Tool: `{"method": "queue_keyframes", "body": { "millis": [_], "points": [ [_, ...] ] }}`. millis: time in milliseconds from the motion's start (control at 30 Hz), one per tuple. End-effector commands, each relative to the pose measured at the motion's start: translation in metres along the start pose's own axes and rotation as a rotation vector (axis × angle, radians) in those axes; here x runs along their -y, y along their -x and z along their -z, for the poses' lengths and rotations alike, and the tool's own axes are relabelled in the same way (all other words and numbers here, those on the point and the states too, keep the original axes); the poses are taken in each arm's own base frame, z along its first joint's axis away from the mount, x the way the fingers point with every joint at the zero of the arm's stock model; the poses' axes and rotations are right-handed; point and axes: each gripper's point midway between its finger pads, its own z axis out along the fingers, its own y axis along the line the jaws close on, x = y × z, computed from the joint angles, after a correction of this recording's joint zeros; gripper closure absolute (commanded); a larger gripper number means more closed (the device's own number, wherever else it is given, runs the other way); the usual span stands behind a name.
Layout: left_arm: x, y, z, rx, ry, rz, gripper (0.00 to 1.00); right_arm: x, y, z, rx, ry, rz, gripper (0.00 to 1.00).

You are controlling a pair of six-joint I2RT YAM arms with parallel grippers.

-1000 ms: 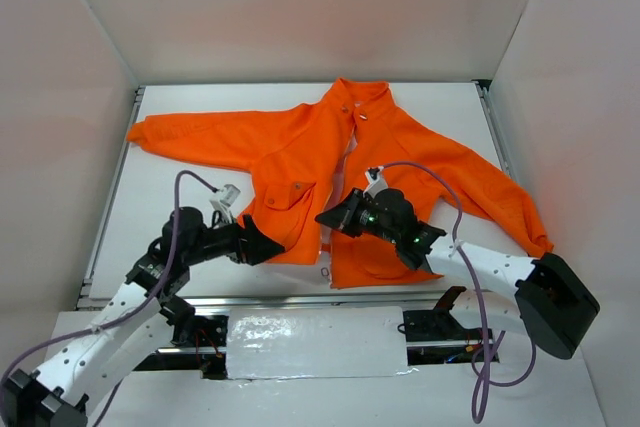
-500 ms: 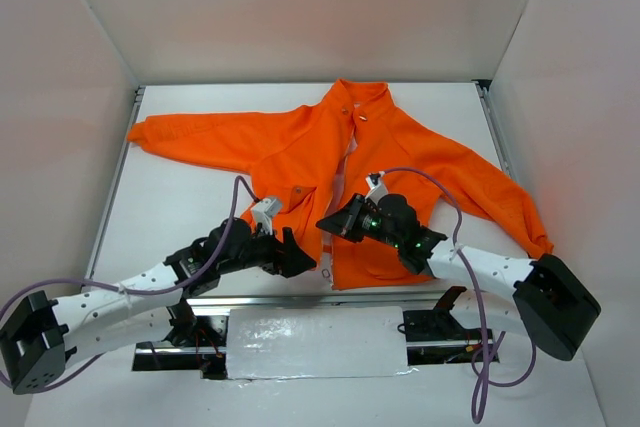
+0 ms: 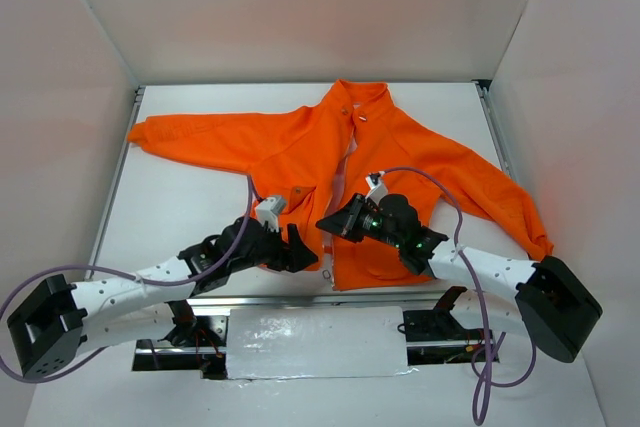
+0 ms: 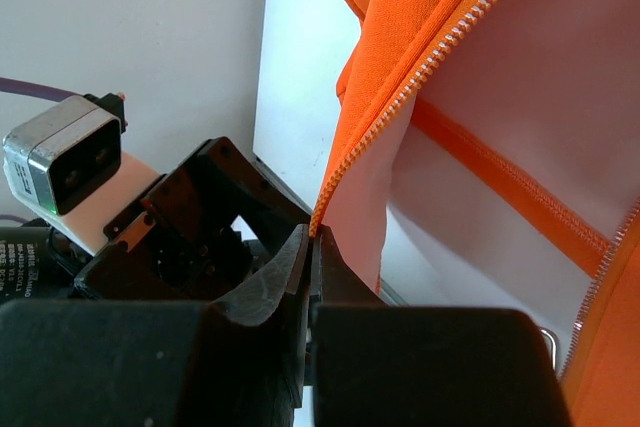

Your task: Zip up the jacket

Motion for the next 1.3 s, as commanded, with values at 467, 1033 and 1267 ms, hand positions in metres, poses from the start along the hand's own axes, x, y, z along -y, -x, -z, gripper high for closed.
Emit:
{"method": "queue_keyframes", "body": {
  "millis": [467, 1033, 1267],
  "points": [
    [0.034, 0.007, -0.016, 0.017, -0.167, 0.042, 0.31, 0.003, 0.000, -0.004, 0.018, 0.014, -0.066, 1.00],
    [0.003, 0.012, 0.019, 0.094, -0.011, 0.056, 0.04, 0.074, -0.035, -0.001, -0.045, -0.137, -0.059, 0.91],
    [-0.002, 0.026, 0.053, 0.167, 0.034, 0.061, 0.02, 0.108, -0.065, 0.002, -0.128, -0.158, -0.085, 0.65]
  ]
}}
